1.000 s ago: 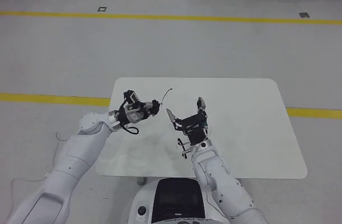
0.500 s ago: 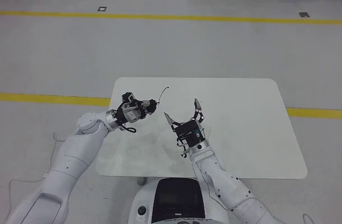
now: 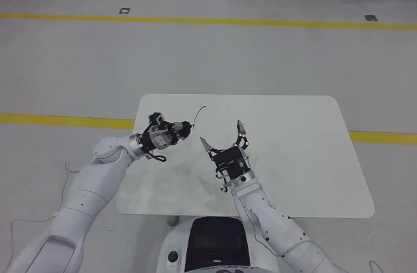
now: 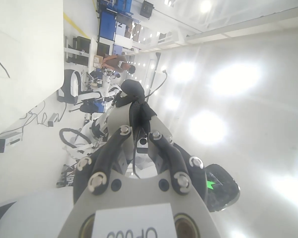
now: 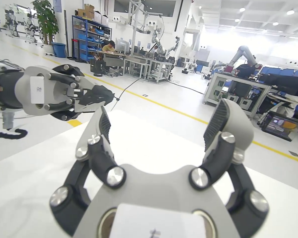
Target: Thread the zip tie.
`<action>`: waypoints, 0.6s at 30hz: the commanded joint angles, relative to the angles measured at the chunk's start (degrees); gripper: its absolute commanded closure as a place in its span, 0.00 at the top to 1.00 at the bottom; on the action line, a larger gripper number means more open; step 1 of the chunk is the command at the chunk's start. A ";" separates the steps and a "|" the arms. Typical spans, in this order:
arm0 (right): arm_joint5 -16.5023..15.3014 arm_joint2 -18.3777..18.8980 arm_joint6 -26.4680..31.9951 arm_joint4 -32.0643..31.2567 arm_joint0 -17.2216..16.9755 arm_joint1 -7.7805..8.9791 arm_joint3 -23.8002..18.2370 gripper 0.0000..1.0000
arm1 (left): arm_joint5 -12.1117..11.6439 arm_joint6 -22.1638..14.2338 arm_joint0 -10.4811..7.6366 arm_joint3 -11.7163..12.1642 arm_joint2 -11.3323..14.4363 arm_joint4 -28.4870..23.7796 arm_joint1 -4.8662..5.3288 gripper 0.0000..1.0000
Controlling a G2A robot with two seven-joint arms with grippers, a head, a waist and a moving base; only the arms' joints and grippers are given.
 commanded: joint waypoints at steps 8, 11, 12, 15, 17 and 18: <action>0.00 0.00 0.00 0.00 0.00 0.00 0.00 1.00 | 5.77 -2.40 2.44 -1.44 -2.44 -6.83 0.46 0.00; 0.00 0.00 0.00 0.00 0.00 0.00 0.00 1.00 | 8.49 -4.09 2.56 -1.12 -3.20 -9.84 0.53 0.00; 0.00 0.00 0.00 0.00 0.00 0.00 0.00 1.00 | 9.22 -4.44 2.53 -0.92 -3.49 -10.61 0.57 0.00; 0.00 0.00 0.00 0.00 0.00 0.00 0.00 1.00 | 10.00 -4.85 2.37 -1.03 -3.94 -10.89 0.69 0.00; 0.00 0.00 0.00 0.00 0.00 0.00 0.00 1.00 | 10.15 -5.37 2.19 -1.58 -4.32 -10.72 0.81 0.00; 0.00 0.00 0.00 0.00 0.00 0.00 0.00 1.00 | 10.15 -5.37 2.19 -1.58 -4.32 -10.72 0.81 0.00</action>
